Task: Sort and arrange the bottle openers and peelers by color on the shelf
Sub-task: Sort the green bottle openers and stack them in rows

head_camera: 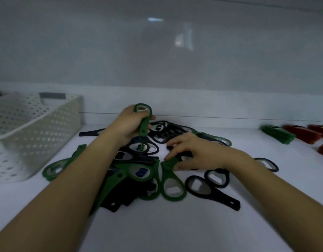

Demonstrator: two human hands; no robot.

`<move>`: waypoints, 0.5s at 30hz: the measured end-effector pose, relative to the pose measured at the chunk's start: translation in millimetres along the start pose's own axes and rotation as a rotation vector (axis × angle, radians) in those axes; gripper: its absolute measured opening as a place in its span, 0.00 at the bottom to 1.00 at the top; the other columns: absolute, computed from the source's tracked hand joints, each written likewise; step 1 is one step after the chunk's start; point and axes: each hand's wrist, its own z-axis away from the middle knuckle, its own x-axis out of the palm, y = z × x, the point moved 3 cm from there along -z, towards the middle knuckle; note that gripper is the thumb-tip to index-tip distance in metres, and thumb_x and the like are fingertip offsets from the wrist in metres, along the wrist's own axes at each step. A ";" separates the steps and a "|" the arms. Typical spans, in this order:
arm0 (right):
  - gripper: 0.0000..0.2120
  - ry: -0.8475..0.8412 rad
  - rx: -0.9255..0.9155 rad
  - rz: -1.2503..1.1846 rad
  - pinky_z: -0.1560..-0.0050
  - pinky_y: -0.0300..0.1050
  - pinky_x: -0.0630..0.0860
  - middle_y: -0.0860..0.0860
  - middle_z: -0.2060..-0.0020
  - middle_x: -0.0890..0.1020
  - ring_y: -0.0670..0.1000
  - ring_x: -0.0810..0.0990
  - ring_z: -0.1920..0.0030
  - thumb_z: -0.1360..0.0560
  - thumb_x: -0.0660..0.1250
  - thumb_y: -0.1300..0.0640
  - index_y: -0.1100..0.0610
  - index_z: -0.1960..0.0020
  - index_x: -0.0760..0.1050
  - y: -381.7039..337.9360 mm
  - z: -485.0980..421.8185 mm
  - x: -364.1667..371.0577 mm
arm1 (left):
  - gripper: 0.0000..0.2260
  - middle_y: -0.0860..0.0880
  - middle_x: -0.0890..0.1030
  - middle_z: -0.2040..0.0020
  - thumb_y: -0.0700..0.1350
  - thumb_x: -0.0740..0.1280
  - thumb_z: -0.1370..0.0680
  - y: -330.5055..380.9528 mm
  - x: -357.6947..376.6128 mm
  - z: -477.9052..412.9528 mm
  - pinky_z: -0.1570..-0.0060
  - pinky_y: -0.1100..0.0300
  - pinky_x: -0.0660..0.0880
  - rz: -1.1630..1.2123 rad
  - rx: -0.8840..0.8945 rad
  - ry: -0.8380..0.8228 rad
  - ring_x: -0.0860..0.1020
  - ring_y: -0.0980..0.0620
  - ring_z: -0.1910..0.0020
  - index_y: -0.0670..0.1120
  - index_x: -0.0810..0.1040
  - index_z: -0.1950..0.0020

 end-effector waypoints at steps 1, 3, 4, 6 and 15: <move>0.15 0.070 -0.024 0.056 0.37 0.34 0.56 0.47 0.35 0.68 0.45 0.60 0.34 0.27 0.68 0.49 0.46 0.41 0.77 -0.3 -0.1 -0.9 | 0.05 0.47 0.80 0.54 0.40 0.58 0.19 -0.9 2.6 2.7 0.67 0.60 0.75 -0.006 -0.038 -0.026 0.75 0.52 0.65 0.43 0.71 0.45; 0.16 0.242 -0.074 0.132 0.42 0.34 0.59 0.49 0.41 0.72 0.46 0.64 0.41 0.27 0.69 0.48 0.51 0.42 0.78 -0.1 -1.9 -3.9 | 0.05 0.45 0.80 0.52 0.43 0.57 0.19 -2.7 6.6 8.1 0.66 0.59 0.73 -0.013 -0.096 -0.072 0.76 0.52 0.63 0.45 0.72 0.49; 0.17 0.336 -0.102 0.146 0.44 0.35 0.61 0.50 0.45 0.73 0.46 0.66 0.45 0.27 0.68 0.48 0.54 0.42 0.78 -0.4 -2.3 -6.0 | 0.07 0.45 0.79 0.53 0.45 0.57 0.18 -2.9 8.1 10.9 0.65 0.59 0.73 -0.007 -0.123 -0.089 0.76 0.51 0.63 0.45 0.72 0.50; 0.17 0.505 -0.149 0.109 0.49 0.35 0.68 0.49 0.51 0.74 0.45 0.70 0.52 0.28 0.67 0.50 0.56 0.42 0.78 -1.3 -1.6 -10.4 | 0.10 0.45 0.80 0.55 0.49 0.57 0.18 -4.0 10.8 15.3 0.64 0.59 0.75 0.010 -0.176 -0.112 0.76 0.51 0.62 0.44 0.73 0.49; 0.16 0.675 -0.275 0.016 0.46 0.33 0.73 0.50 0.47 0.79 0.45 0.76 0.49 0.26 0.62 0.62 0.58 0.38 0.75 -16.7 0.2 -3.4 | 0.12 0.43 0.80 0.53 0.44 0.59 0.19 -1.8 31.1 26.5 0.60 0.59 0.81 0.141 -0.177 -0.334 0.81 0.50 0.60 0.40 0.72 0.39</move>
